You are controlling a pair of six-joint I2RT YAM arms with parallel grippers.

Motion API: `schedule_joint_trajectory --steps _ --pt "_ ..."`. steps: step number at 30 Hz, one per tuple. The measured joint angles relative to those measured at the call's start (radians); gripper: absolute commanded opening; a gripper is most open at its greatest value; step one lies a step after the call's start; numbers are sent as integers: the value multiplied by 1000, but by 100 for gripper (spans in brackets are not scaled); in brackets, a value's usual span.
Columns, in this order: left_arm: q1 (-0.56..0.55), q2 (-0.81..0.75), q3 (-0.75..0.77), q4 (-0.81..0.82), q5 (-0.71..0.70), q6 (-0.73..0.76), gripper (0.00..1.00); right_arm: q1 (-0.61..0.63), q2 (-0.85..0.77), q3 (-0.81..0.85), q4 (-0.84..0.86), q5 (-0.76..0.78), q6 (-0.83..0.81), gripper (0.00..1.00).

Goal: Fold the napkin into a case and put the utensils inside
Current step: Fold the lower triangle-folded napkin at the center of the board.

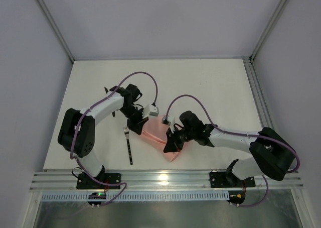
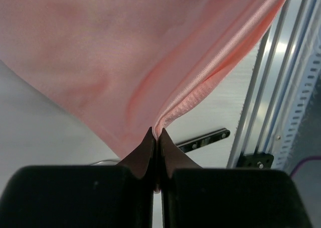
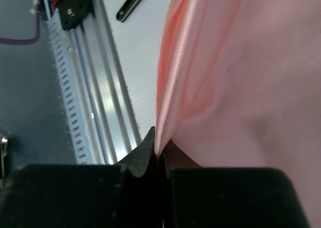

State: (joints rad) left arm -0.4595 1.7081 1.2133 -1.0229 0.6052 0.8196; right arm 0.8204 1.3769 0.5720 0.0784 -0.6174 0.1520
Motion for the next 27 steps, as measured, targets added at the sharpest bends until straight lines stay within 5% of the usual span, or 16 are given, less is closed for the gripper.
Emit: schedule_joint_trajectory --steps 5,8,18,24,27 --pt "2 0 0 -106 9 27 15 -34 53 49 -50 -159 1 4" --pt "11 27 38 -116 15 13 35 -106 129 55 -41 -237 2 4" --pt "17 185 177 -83 96 27 62 -248 280 -46 123 -325 82 4" --pt "17 212 177 -39 126 23 59 -267 324 -48 193 -340 109 4" --pt "17 212 172 9 139 -14 21 -273 337 -47 203 -340 117 4"
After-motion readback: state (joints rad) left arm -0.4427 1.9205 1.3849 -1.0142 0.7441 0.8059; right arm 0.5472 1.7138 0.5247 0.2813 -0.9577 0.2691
